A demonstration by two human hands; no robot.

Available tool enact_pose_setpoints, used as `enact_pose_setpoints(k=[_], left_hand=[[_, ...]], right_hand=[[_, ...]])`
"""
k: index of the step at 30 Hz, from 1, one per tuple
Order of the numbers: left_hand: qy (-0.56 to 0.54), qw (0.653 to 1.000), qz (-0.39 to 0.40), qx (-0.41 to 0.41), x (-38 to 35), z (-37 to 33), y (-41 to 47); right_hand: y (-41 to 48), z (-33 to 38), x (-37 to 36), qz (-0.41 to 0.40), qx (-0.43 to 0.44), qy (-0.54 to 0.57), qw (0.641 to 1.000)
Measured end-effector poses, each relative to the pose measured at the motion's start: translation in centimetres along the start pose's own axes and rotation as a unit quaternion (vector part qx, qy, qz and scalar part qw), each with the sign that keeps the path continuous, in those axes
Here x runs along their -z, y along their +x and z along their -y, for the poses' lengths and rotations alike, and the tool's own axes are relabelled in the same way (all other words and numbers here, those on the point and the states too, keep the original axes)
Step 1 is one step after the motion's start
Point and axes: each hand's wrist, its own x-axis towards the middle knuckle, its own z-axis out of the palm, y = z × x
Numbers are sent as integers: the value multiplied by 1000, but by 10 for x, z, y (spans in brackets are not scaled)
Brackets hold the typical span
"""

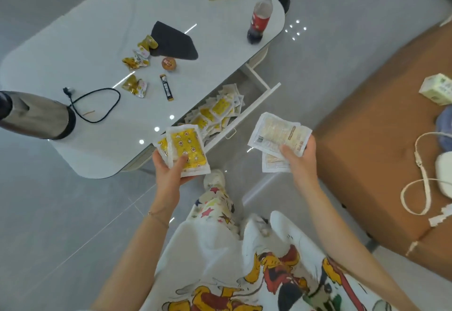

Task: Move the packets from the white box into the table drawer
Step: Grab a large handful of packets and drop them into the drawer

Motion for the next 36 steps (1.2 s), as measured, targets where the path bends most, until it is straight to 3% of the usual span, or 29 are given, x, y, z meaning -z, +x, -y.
enact_pose_setpoints(k=[10,15,19,22,26,29,32,36], left_hand=[[43,995,12,86,-33,26,130],[60,987,5,148,-57,92,228],[32,985,-57,160,-65,151,317],[53,977,-90,184,-63,186,363],[84,980,-99,148,-62,211,392],[122,977,-124,121,-61,213,395],[199,961,-160,106,-58,202,378],[283,940,-168,91,-55,172,331]], right_hand=[[134,-18,-71,-4,-66,-39,997],[242,-82,-135,35,-91,-109,989],[327,-148,-206,103,-108,-153,977],[369,-189,-252,127,-172,-149,966],[393,-224,-286,127,-218,-150,956],[394,-229,-290,154,-181,-209,949],[381,-212,-283,162,-78,-317,931],[347,-167,-266,193,40,-487,851]])
